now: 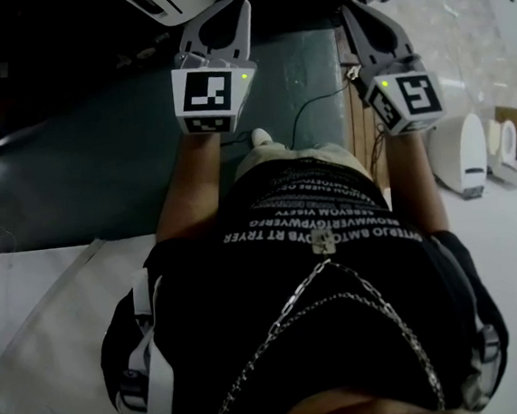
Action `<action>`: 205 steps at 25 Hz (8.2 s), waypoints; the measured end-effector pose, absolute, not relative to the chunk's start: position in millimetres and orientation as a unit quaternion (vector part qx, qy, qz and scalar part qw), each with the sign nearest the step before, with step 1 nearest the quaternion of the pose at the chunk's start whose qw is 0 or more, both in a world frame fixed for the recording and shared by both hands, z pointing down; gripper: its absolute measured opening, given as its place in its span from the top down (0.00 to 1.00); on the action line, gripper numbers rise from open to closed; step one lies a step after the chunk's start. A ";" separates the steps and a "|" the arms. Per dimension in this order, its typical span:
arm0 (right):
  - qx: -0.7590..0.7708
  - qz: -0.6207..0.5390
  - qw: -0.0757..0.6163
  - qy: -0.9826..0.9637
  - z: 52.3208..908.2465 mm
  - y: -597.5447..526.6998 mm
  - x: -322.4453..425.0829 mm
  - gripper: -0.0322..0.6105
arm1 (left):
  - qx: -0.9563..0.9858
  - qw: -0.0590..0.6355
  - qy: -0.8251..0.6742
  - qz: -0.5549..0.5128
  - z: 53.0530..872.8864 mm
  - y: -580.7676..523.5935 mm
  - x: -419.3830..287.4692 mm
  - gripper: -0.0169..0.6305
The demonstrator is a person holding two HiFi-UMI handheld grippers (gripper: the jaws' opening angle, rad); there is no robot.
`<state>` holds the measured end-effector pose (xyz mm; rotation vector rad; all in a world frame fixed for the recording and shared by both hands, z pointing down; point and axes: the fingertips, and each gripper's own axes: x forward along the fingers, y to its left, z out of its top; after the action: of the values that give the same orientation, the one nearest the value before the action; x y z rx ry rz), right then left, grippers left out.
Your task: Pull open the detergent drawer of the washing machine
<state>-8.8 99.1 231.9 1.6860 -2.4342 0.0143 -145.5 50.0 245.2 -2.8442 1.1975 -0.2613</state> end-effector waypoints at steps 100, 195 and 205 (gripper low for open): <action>0.528 0.159 0.152 -0.820 465.3 -202.0 151.8 0.95 | -0.873 -0.076 0.428 -0.218 444.2 -243.1 -49.8 0.97; 0.448 0.314 0.329 -0.770 609.3 -154.6 135.6 0.83 | -0.833 -0.207 0.353 -0.373 608.3 -201.2 -44.7 0.81; 0.433 0.333 0.334 -0.768 608.4 -136.5 128.3 0.83 | -0.828 -0.208 0.355 -0.380 610.4 -187.8 -49.4 0.81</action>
<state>128.3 -136.5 608.4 1.1312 -2.0044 0.8692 -49.4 -187.8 610.4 -3.0145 1.2926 -1.3836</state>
